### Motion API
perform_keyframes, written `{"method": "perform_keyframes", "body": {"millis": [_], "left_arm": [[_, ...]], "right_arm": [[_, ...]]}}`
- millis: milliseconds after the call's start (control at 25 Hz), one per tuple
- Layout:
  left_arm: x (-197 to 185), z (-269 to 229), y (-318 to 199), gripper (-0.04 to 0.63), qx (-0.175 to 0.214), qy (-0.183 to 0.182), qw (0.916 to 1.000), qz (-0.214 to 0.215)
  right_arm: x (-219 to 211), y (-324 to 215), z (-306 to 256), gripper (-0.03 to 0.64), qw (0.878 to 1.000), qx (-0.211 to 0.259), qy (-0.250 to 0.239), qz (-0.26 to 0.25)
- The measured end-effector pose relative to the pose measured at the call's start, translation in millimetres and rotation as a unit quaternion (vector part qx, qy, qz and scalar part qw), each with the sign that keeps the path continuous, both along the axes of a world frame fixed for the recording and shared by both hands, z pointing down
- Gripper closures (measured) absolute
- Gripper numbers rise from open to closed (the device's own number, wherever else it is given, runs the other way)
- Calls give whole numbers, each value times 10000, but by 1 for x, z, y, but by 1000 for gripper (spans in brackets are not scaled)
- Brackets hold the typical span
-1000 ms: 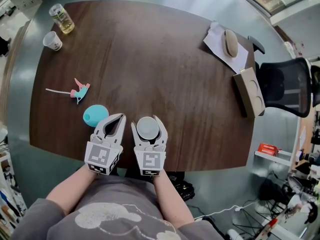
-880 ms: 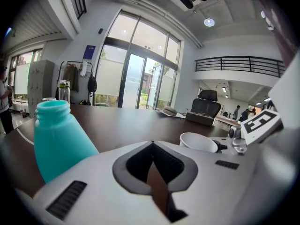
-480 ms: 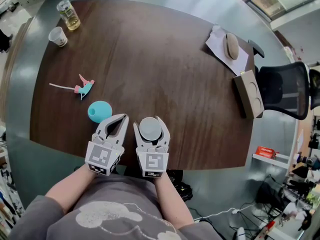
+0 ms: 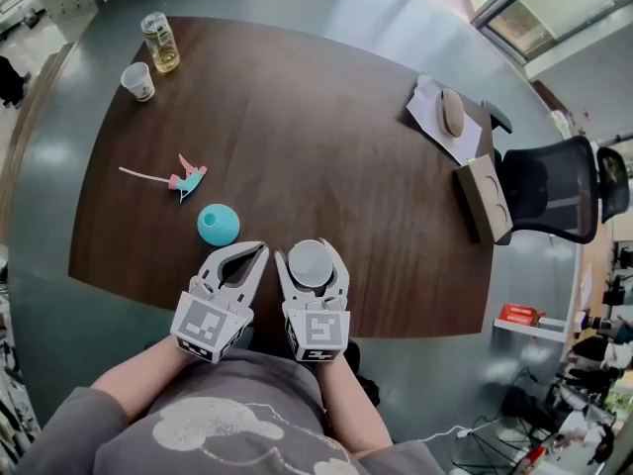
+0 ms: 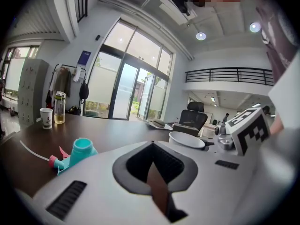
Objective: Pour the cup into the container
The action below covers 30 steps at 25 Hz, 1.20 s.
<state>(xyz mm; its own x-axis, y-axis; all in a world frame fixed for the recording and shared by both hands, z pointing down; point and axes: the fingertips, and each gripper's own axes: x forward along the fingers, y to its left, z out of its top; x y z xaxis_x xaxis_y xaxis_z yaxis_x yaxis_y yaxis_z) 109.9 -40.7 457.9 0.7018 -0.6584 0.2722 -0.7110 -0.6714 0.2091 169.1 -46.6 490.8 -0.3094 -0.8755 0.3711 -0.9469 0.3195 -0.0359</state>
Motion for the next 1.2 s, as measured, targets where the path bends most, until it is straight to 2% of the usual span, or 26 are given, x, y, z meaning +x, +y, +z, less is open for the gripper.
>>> {"method": "perform_keyframes", "body": {"millis": [360, 560, 800, 920, 1080, 1200], "left_arm": [[-49, -38, 3, 588, 452, 107, 9987, -200], [-89, -43, 0, 589, 562, 71, 9976, -401], [-131, -43, -5, 588, 603, 48, 9965, -584], [-147, -39, -6, 588, 618, -5, 9964, -588], [-162, -35, -5, 588, 637, -87, 9964, -561], [-167, -32, -6, 588, 607, -95, 9961, -631]], "right_arm": [[-29, 8, -33, 314, 9992, 251, 46, -295], [-53, 16, -42, 314, 9984, 249, 148, -483], [-75, 15, -52, 314, 9980, 350, 306, -434], [-85, 13, -49, 314, 9980, 285, 345, -447], [-87, 10, -41, 314, 9996, -110, 242, -132], [-88, 9, -36, 314, 9991, -169, 398, -38]]}}
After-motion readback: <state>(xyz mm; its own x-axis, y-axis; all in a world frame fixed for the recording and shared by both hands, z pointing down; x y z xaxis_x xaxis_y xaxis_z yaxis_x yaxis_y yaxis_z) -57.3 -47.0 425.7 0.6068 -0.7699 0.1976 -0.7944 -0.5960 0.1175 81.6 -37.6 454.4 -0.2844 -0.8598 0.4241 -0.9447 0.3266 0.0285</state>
